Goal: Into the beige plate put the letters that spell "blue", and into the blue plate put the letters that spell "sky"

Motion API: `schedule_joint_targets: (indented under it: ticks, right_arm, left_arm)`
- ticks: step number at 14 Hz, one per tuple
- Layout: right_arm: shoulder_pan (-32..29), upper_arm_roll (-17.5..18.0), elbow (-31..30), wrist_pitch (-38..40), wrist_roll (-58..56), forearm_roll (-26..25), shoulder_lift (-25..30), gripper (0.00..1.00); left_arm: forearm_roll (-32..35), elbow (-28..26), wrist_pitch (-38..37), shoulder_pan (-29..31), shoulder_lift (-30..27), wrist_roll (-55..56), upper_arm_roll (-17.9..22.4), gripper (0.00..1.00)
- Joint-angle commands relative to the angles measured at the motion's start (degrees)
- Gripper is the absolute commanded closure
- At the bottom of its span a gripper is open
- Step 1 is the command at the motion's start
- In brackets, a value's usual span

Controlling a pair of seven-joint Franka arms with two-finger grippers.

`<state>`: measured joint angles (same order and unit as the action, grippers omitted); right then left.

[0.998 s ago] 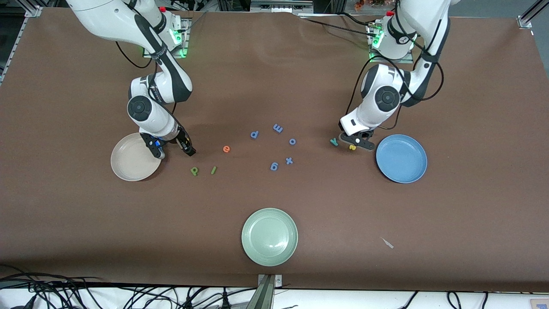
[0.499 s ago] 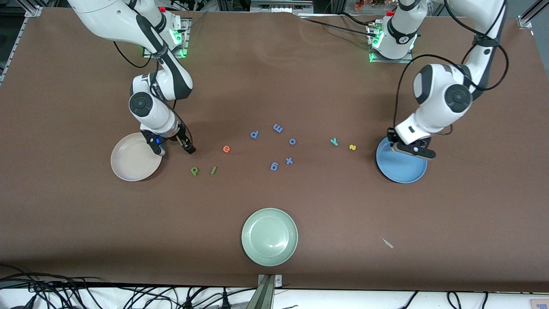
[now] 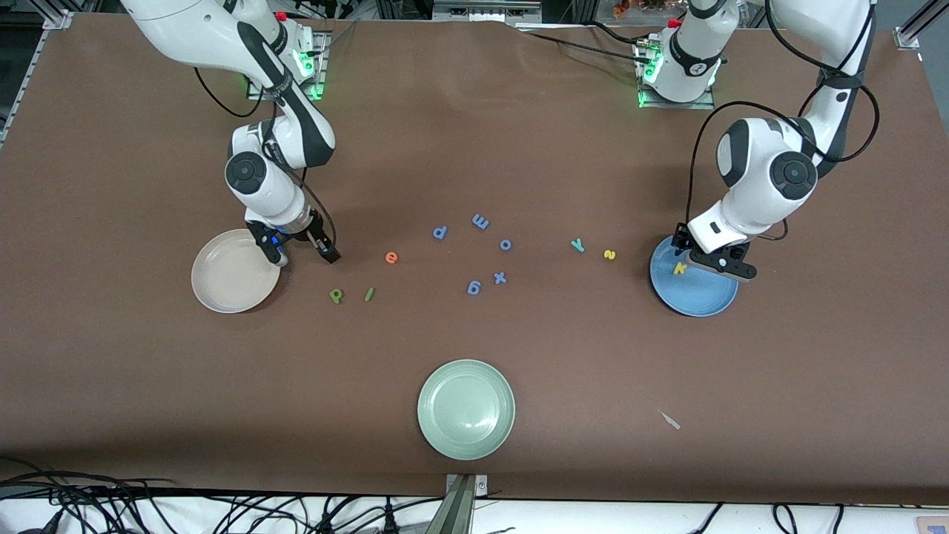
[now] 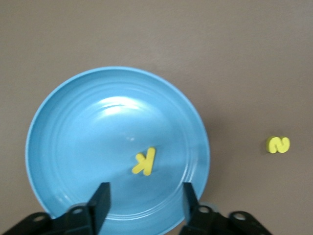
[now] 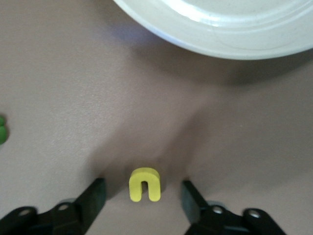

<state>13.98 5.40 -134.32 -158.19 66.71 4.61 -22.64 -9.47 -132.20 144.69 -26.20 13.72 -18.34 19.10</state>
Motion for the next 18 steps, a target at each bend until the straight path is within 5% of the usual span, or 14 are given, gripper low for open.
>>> schedule_joint_targets:
  ticks: [1,5,11,15,18]
  right_arm:
    - [-0.1,0.6,-1.7,-1.8,0.2,1.0,0.1,0.68]
    - [-0.1,0.7,-1.5,-1.8,0.2,1.0,0.1,0.97]
    - [0.0,2.0,0.4,0.4,1.2,1.0,1.5,0.98]
    - [-0.1,1.5,7.1,13.3,-1.1,0.8,3.6,0.98]
    - [-0.1,-2.9,11.8,23.0,-11.2,0.8,3.8,0.98]
  left_arm:
    - [-2.6,1.8,0.2,-1.4,-0.3,1.1,-3.9,0.22]
    - [-13.1,5.6,0.3,-6.2,5.6,11.5,-5.2,0.26]
    - [-13.0,5.5,0.4,-8.3,8.9,14.9,-5.4,0.22]
    - [-13.2,5.5,0.5,-9.0,10.0,14.9,-5.6,0.33]
    - [-13.2,5.5,1.8,-9.6,11.1,14.9,-5.6,0.37]
